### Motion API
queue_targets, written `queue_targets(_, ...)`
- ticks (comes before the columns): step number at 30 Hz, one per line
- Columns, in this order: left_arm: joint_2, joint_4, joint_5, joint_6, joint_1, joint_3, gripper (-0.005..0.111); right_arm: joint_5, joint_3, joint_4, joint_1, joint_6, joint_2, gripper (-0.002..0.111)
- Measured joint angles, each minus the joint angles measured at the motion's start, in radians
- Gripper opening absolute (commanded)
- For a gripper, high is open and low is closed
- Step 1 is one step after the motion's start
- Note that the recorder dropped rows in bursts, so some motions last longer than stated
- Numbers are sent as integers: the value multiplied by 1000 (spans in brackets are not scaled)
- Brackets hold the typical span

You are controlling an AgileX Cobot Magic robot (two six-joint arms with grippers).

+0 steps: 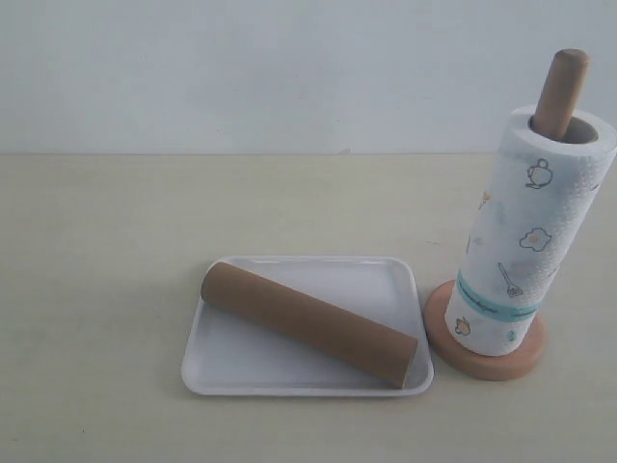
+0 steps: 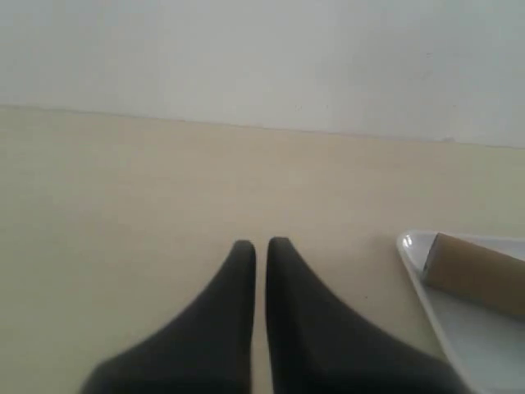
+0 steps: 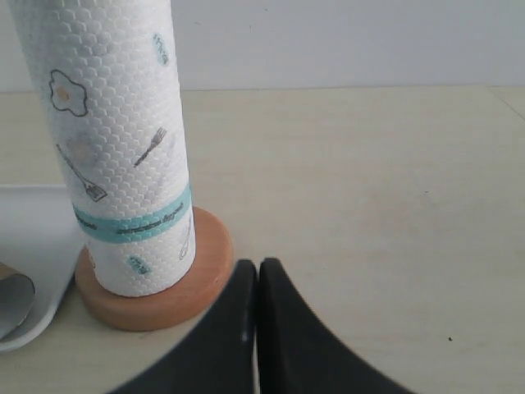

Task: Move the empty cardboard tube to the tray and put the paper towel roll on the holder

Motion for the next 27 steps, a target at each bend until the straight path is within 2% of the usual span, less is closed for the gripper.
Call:
queue_targets(12,-56,0,85,-7,11,0,5,2,0,0,0,0,0,0)
queue_targets(17,-56,4,90,130,11,0,5,2,0,2,0,0,0,0)
queue_targets(18,-56,-8,90,138,11,0,5,2,0,2,0,0,0,0)
queue_targets(22,-56,-219,90,148,11,0,5,2,0,2,0,0,0,0)
queue_targets(27,-56,-195,90,152,11,0,5,2,0,2,0,0,0,0)
